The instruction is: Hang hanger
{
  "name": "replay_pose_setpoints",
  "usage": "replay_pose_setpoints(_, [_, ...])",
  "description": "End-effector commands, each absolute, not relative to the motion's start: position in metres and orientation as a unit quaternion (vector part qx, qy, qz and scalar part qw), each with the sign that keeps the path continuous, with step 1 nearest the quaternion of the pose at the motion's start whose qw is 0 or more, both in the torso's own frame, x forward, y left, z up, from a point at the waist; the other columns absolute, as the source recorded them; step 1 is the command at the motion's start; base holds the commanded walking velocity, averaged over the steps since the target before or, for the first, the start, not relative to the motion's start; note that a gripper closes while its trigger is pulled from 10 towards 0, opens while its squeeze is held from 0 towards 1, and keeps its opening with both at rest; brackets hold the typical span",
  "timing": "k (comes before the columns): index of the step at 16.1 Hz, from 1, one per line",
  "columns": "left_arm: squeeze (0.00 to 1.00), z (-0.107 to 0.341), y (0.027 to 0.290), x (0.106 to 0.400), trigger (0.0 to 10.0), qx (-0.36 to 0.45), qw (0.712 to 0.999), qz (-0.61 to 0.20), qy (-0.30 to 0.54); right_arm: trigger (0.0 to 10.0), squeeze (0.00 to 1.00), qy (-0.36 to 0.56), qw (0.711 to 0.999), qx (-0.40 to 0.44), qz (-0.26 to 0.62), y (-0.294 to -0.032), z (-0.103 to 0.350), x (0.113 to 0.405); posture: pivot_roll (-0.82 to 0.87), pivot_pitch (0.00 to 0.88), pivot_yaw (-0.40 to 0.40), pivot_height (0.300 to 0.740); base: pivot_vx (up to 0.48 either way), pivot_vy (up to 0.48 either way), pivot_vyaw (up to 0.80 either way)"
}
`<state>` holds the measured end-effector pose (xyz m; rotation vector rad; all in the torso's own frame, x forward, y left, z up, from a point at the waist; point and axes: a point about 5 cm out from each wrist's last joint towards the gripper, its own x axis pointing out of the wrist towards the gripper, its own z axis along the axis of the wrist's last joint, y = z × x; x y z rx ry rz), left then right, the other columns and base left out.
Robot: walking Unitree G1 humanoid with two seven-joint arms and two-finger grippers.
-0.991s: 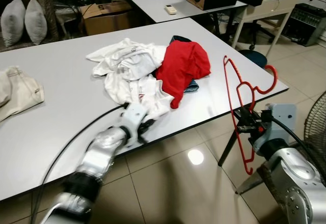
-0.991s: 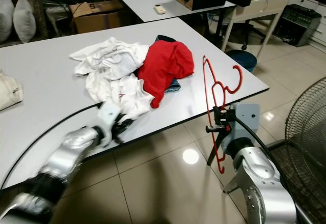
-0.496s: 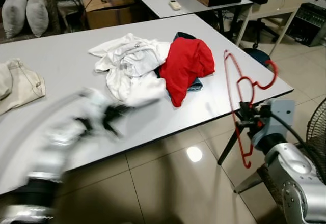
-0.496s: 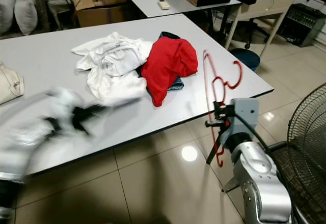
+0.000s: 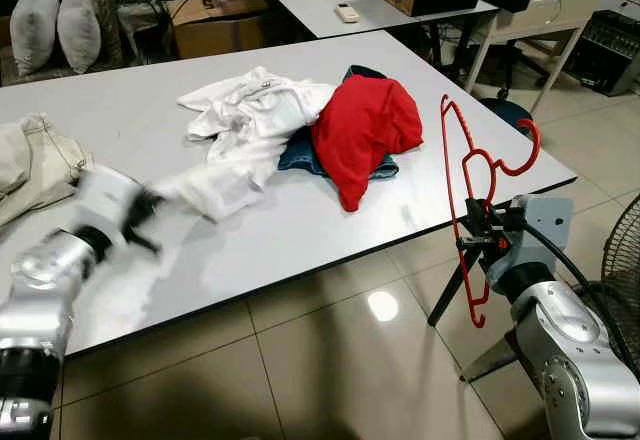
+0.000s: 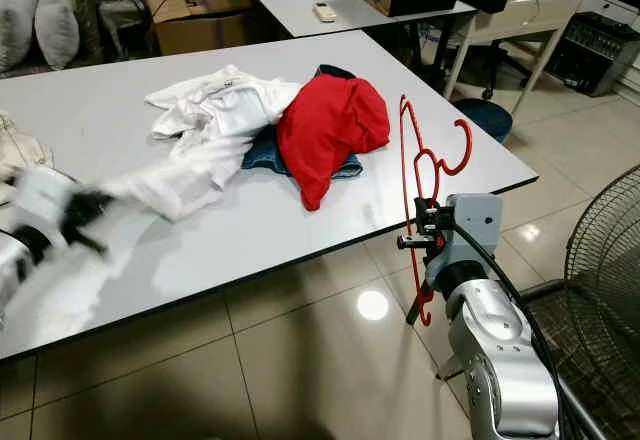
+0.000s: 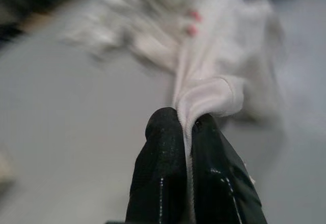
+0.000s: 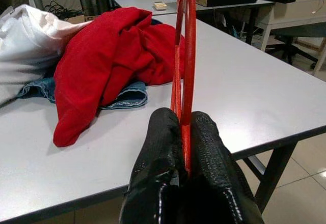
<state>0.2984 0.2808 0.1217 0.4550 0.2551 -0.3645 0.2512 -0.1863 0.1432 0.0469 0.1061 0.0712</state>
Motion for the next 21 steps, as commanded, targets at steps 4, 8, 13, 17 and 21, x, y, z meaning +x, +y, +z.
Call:
replay_pose_setpoints(4, [1.0, 0.117, 0.307, 0.303, 10.0, 0.261, 0.95, -0.064, 0.161, 10.0, 0.0, 0.05, 0.998, 0.021, 0.043, -0.185, 0.144, 0.257, -0.16, 0.0, 0.012, 0.74, 0.0, 0.0, 0.0])
replay_pose_setpoints(8, [1.0, 0.136, 0.34, 0.306, 10.0, 0.269, 0.949, 0.015, 0.161, 10.0, 0.0, 0.051, 0.997, 0.024, 0.05, -0.179, 0.142, 0.255, -0.17, 0.0, 0.026, 0.74, 0.0, 0.0, 0.0])
replay_pose_setpoints(13, [1.0, 0.165, 0.275, 0.324, 10.0, 0.151, 0.973, -0.177, 0.011, 10.0, 0.0, 0.047, 0.998, 0.026, 0.043, -0.181, 0.142, 0.254, -0.17, 0.0, 0.043, 0.74, 0.0, 0.0, 0.0])
replay_pose_setpoints(17, [0.0, 0.139, 0.214, 0.33, 10.0, 0.201, 0.93, -0.306, 0.038, 10.0, 0.0, 0.043, 0.998, 0.029, 0.046, -0.175, 0.143, 0.255, -0.17, 0.0, 0.051, 0.74, 0.0, 0.0, 0.0])
replay_pose_setpoints(21, [0.0, 0.117, 0.201, 0.337, 10.0, 0.307, 0.899, -0.302, 0.077, 10.0, 0.0, 0.041, 0.998, 0.029, 0.047, -0.173, 0.143, 0.256, -0.18, 0.0, 0.062, 0.74, 0.0, 0.0, 0.0])
